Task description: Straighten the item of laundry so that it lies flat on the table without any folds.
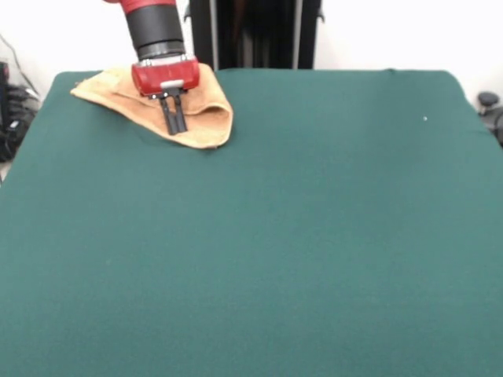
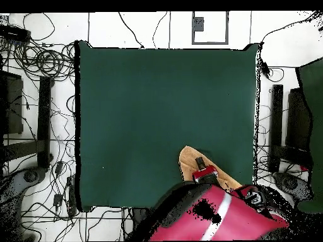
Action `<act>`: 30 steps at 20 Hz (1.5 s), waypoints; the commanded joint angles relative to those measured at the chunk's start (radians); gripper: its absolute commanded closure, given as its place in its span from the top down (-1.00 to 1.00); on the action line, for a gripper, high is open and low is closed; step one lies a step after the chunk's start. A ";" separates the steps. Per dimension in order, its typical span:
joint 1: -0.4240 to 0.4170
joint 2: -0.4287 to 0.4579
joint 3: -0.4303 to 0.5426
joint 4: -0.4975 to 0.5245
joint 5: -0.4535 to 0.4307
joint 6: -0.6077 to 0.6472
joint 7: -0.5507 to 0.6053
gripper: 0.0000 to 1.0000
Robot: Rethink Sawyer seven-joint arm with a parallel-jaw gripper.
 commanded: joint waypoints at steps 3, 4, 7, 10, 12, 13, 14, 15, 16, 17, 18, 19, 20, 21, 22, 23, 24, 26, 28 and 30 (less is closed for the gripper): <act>-0.137 -0.016 0.377 -0.141 0.049 0.775 0.095 -1.00; -0.161 -0.051 0.407 -0.105 0.029 0.785 0.095 -1.00; -0.205 -0.184 0.463 0.031 0.006 0.830 0.057 -1.00; -0.301 -0.372 0.555 0.214 0.059 0.938 -0.058 -1.00; -0.384 -0.491 0.635 0.327 0.097 0.991 -0.133 -1.00; -0.427 -0.547 0.680 0.381 0.118 1.013 -0.172 -1.00; -0.479 -0.597 0.736 0.430 0.143 1.033 -0.214 -1.00; -0.532 -0.646 0.792 0.479 0.169 1.053 -0.255 -1.00; -0.582 -0.687 0.844 0.519 0.200 1.072 -0.297 -1.00; -0.629 -0.727 0.896 0.560 0.237 1.092 -0.340 -1.00; -0.673 -0.760 0.942 0.593 0.268 1.108 -0.375 -1.00; -0.705 -0.787 0.980 0.620 0.291 1.119 -0.398 -1.00; -0.733 -0.810 1.010 0.643 0.306 1.124 -0.407 -1.00; -0.744 -0.829 1.028 0.662 0.311 1.125 -0.405 -1.00; -0.751 -0.841 1.037 0.676 0.305 1.120 -0.393 -1.00; -0.747 -0.846 1.043 0.684 0.295 1.113 -0.368 -1.00; -0.743 -0.849 1.040 0.691 0.276 1.103 -0.341 -1.00; -0.711 -0.842 1.015 0.691 0.232 1.086 -0.274 -1.00; -0.652 -0.822 0.951 0.677 0.164 1.060 -0.193 -1.00; -0.583 -0.800 0.871 0.659 0.096 1.028 -0.114 -1.00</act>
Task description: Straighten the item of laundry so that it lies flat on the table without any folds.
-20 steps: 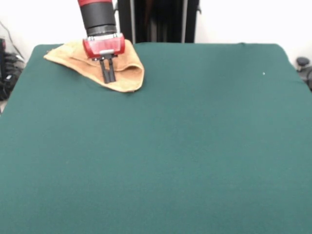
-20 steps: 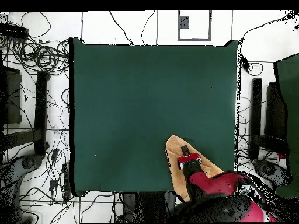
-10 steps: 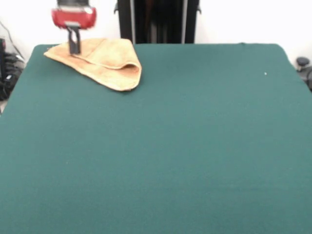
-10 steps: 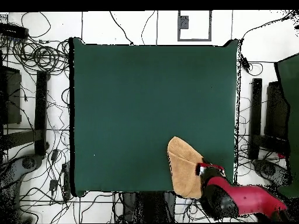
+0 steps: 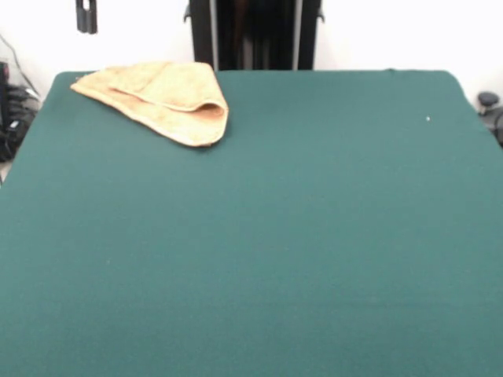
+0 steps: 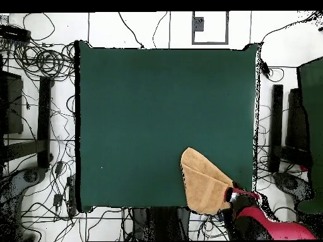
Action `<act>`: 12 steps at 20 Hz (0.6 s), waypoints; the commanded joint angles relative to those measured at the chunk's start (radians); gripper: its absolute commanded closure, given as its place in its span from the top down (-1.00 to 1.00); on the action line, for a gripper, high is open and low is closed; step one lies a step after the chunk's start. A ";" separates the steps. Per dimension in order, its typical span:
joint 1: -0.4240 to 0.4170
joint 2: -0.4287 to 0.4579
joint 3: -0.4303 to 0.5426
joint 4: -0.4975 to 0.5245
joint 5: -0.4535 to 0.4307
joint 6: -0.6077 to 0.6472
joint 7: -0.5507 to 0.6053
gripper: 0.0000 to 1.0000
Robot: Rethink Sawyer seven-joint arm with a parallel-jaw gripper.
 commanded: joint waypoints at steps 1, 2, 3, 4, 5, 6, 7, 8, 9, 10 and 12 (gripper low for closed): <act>0.194 -0.025 0.041 0.121 -0.122 0.016 -0.072 -1.00; 0.219 -0.015 0.011 0.115 -0.142 -0.001 -0.040 -1.00; 0.251 -0.002 -0.024 0.105 -0.161 -0.019 -0.008 -1.00; 0.283 0.011 -0.059 0.094 -0.181 -0.037 0.025 -1.00; 0.317 0.028 -0.097 0.081 -0.196 -0.058 0.056 -1.00; 0.343 0.042 -0.126 0.069 -0.206 -0.074 0.076 -1.00; 0.365 0.056 -0.148 0.058 -0.208 -0.086 0.090 -1.00; 0.381 0.068 -0.165 0.048 -0.211 -0.092 0.096 -1.00; 0.389 0.079 -0.173 0.040 -0.211 -0.090 0.098 -1.00; 0.416 0.092 -0.199 0.023 -0.222 -0.081 0.107 -1.00; 0.462 0.124 -0.252 -0.013 -0.252 -0.082 0.117 -1.00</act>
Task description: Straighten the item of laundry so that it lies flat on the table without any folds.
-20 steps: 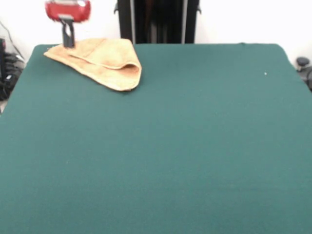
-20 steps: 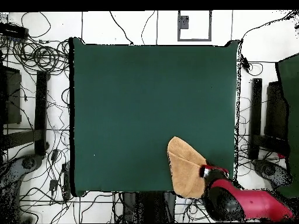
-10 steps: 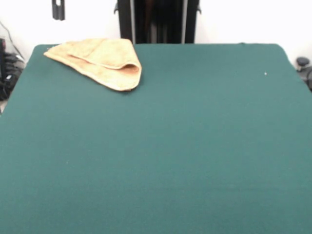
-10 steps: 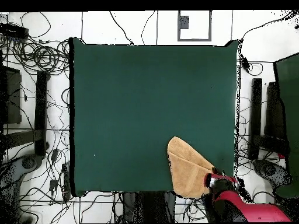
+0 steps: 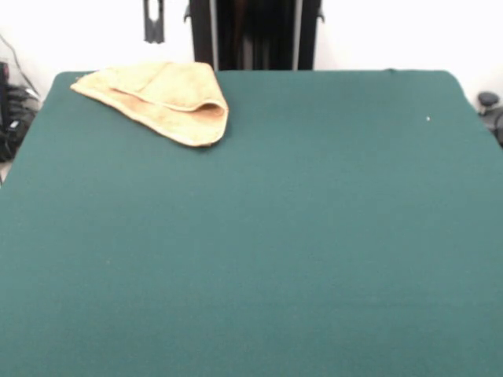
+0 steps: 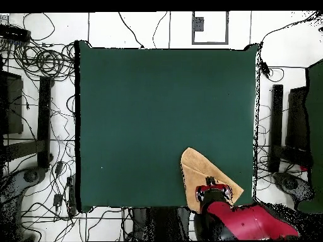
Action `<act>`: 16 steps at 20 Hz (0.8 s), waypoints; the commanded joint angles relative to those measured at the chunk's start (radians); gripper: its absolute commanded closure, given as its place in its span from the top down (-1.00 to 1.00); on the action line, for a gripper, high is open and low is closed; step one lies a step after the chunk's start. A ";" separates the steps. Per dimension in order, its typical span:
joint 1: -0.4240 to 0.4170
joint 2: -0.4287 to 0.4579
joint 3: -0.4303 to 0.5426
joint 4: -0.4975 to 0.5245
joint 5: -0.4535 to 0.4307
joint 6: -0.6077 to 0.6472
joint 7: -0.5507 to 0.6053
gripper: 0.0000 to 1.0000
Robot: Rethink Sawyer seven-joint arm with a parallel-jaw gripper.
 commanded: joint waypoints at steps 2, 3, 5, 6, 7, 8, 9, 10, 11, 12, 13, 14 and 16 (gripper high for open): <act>0.156 0.149 -0.161 -0.048 -0.095 -0.053 0.123 -1.00; 0.163 0.163 -0.169 -0.056 -0.091 -0.068 0.121 -1.00; 0.203 0.193 -0.209 -0.074 -0.091 -0.093 0.134 -1.00; 0.251 0.217 -0.258 -0.093 -0.097 -0.114 0.153 -1.00; 0.296 0.237 -0.300 -0.108 -0.101 -0.125 0.173 -1.00; 0.340 0.258 -0.348 -0.117 -0.096 -0.152 0.188 -1.00; 0.380 0.271 -0.390 -0.116 -0.087 -0.168 0.199 -1.00; 0.429 0.296 -0.443 -0.115 -0.057 -0.207 0.209 -1.00; 0.478 0.321 -0.497 -0.114 -0.027 -0.245 0.218 -1.00; 0.539 0.364 -0.559 -0.116 0.010 -0.285 0.229 -1.00; 0.591 0.421 -0.610 -0.119 0.056 -0.332 0.234 -1.00; 0.644 0.477 -0.661 -0.122 0.103 -0.378 0.239 -1.00; 0.696 0.568 -0.714 -0.115 0.174 -0.440 0.225 -1.00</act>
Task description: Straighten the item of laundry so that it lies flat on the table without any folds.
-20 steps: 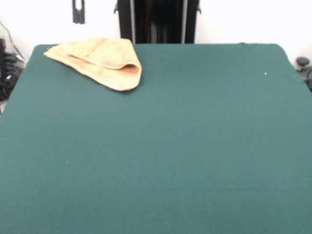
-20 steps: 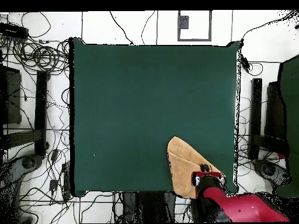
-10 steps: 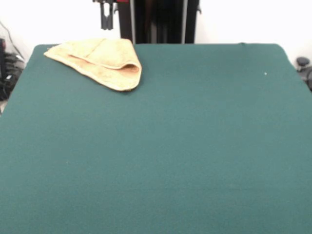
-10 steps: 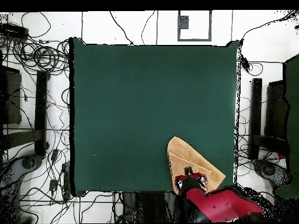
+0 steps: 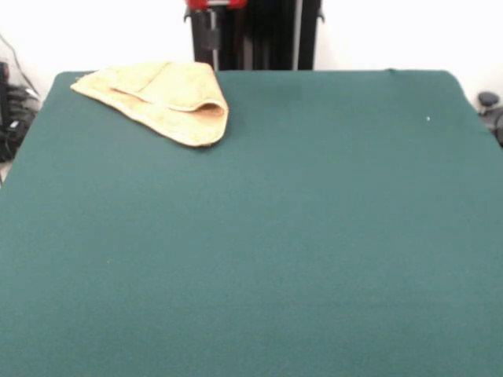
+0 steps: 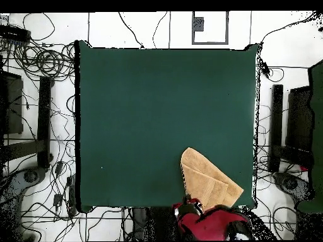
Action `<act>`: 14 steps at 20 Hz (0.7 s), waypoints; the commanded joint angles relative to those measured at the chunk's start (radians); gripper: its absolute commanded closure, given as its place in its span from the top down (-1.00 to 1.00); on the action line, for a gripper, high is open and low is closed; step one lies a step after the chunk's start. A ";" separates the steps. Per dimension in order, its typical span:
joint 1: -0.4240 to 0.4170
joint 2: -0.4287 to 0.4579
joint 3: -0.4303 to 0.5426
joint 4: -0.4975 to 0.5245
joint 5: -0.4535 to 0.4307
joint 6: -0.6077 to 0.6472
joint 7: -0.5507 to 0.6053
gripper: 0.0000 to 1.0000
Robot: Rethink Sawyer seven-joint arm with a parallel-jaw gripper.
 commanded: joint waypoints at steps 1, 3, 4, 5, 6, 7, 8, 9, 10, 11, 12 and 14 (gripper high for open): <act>0.255 0.336 -0.304 -0.057 0.214 -0.291 0.200 -1.00; 0.238 0.383 -0.321 -0.024 0.247 -0.368 0.153 -1.00; 0.208 0.377 -0.308 -0.005 0.239 -0.383 0.137 -1.00; 0.163 0.350 -0.280 0.007 0.212 -0.368 0.132 -1.00; 0.118 0.323 -0.252 0.020 0.185 -0.352 0.128 -1.00; 0.079 0.316 -0.232 0.018 0.159 -0.335 0.124 -1.00; 0.068 0.335 -0.234 0.010 0.155 -0.343 0.115 -1.00; 0.062 0.361 -0.238 -0.006 0.162 -0.358 0.106 -1.00; 0.057 0.388 -0.242 -0.021 0.169 -0.373 0.098 -1.00; 0.051 0.411 -0.242 -0.033 0.176 -0.383 0.091 -1.00; 0.057 0.434 -0.253 -0.043 0.188 -0.393 0.081 -1.00; 0.065 0.457 -0.263 -0.054 0.198 -0.392 0.067 -1.00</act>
